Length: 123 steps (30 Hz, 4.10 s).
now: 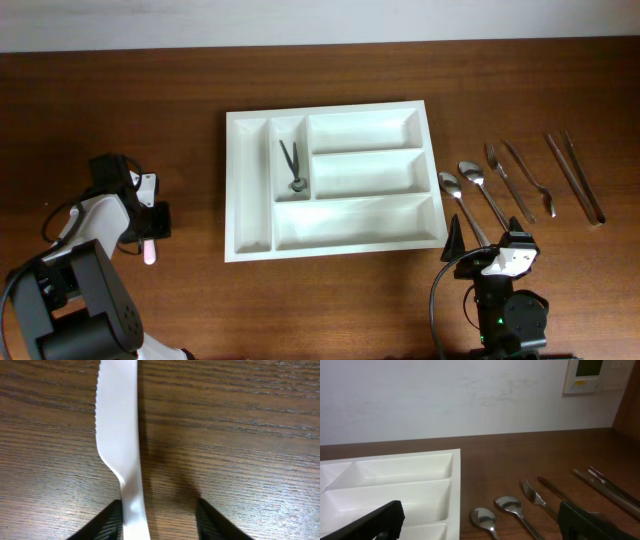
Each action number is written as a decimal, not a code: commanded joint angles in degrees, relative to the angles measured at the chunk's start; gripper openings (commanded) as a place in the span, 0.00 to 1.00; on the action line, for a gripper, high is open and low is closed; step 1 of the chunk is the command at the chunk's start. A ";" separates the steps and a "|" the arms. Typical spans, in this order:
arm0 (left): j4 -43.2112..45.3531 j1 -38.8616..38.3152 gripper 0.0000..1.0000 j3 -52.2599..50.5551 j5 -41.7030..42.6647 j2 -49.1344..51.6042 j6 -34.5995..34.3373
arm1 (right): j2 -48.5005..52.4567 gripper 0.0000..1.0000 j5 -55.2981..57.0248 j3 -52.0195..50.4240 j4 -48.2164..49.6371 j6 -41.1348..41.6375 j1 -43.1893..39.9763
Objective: Pack container
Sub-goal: 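Carry the pink knife with the left gripper into the narrow left compartment, then move the right gripper to the two spoons on the right and grasp one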
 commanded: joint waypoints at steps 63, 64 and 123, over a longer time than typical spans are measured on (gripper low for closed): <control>-13.46 -27.08 0.85 26.51 14.14 4.15 -21.18 | -0.37 0.99 0.72 -0.26 -0.44 0.26 -0.42; -13.53 -26.84 0.87 27.74 13.51 4.13 -20.94 | -0.37 0.99 0.72 -0.26 -0.44 0.26 -0.42; -14.10 -15.28 0.99 37.13 -11.93 3.82 -16.02 | 49.77 0.99 12.00 62.51 -34.99 -13.33 -0.48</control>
